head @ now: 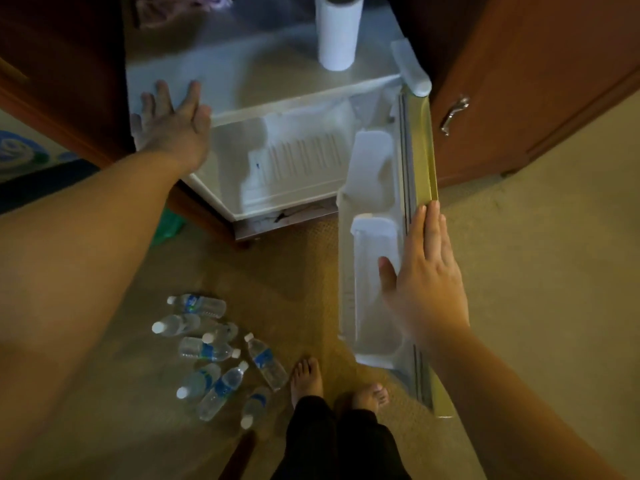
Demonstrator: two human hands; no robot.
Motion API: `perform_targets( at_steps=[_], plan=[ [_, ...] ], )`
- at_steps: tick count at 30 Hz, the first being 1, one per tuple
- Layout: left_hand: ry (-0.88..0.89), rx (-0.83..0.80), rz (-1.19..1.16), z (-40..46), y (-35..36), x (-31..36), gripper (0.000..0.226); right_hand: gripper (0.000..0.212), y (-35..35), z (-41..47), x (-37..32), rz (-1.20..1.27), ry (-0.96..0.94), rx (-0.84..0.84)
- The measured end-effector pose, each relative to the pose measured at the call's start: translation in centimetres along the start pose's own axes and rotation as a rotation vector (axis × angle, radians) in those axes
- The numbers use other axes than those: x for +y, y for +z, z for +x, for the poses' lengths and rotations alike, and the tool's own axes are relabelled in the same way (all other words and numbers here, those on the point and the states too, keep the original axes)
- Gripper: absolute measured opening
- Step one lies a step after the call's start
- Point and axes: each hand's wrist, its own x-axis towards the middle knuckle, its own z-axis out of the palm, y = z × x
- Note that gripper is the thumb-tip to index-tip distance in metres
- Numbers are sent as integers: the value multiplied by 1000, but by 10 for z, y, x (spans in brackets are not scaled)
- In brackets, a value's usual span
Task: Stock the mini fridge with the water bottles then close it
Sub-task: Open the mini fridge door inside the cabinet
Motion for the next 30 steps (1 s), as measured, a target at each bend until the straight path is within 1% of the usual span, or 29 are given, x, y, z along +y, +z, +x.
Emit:
perform_targets(
  at_steps=[6, 14, 18, 23, 26, 30],
  plan=[
    [27, -4, 1, 2, 0, -1, 56, 91, -14, 1, 30, -70, 81, -33],
    [21, -6, 14, -1, -2, -1, 56, 92, -28, 38, 50, -106, 367, -49],
    [9, 1, 16, -3, -1, 2, 55, 95, -36, 62, 67, -137, 451, -89],
    [16, 3, -3, 0, 3, 0, 54, 97, -54, 89, 93, -160, 465, -149],
    [47, 19, -28, 1, 5, -2, 54, 99, -62, 100, 106, -178, 439, -185],
    [59, 1, -79, 8, 10, -9, 56, 103, -67, 106, 116, -204, 394, -233]
  ],
)
